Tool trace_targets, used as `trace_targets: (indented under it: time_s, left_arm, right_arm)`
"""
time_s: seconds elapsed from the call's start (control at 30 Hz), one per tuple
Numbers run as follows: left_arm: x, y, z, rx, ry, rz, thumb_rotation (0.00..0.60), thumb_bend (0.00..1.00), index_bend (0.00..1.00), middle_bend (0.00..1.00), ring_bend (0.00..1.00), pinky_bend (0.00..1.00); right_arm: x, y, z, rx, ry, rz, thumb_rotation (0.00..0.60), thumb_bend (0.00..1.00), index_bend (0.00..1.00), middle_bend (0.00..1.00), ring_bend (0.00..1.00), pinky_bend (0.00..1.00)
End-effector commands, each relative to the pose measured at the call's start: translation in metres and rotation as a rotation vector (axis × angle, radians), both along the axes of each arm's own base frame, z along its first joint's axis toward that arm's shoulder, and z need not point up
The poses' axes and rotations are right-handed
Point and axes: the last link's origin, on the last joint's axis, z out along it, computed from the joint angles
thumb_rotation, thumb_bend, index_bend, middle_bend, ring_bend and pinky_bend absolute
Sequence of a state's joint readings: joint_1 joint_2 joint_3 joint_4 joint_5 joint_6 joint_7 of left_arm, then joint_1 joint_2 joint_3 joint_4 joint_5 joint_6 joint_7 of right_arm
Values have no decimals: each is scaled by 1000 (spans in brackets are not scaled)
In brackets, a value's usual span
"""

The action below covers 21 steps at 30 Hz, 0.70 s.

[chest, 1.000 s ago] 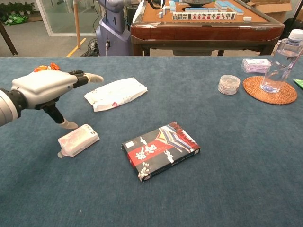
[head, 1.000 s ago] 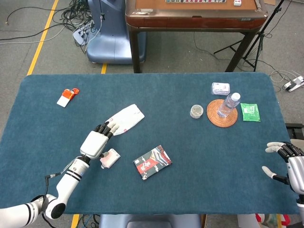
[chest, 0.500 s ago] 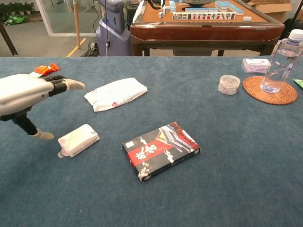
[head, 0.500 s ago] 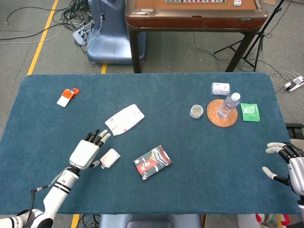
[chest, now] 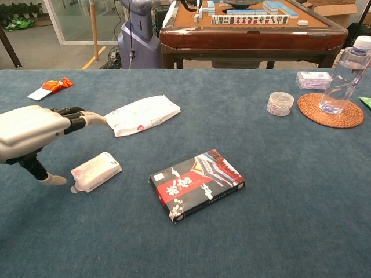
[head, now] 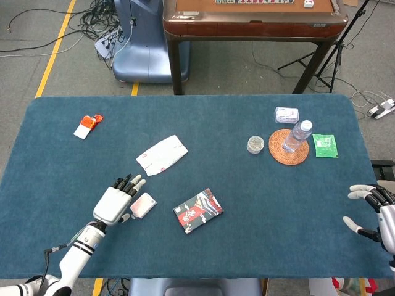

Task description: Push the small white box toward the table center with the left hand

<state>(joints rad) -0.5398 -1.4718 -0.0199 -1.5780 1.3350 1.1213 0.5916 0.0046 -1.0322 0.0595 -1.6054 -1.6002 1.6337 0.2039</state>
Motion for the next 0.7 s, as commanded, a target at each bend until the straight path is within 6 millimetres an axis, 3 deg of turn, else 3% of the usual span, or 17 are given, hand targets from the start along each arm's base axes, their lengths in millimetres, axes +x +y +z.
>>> trace_targets:
  time_s: [0.03, 0.7]
  left_arm:
    - [1, 1, -2, -4, 0, 0, 600, 0, 0, 0, 0, 144]
    - [12, 21, -14, 5, -3, -8, 600, 0, 0, 0, 0, 144]
  right_arm:
    - [0, 0, 1, -1, -1, 1, 600, 70, 439, 355, 256, 382]
    - [-1, 0, 3, -9, -8, -3, 600, 70, 439, 355, 256, 382]
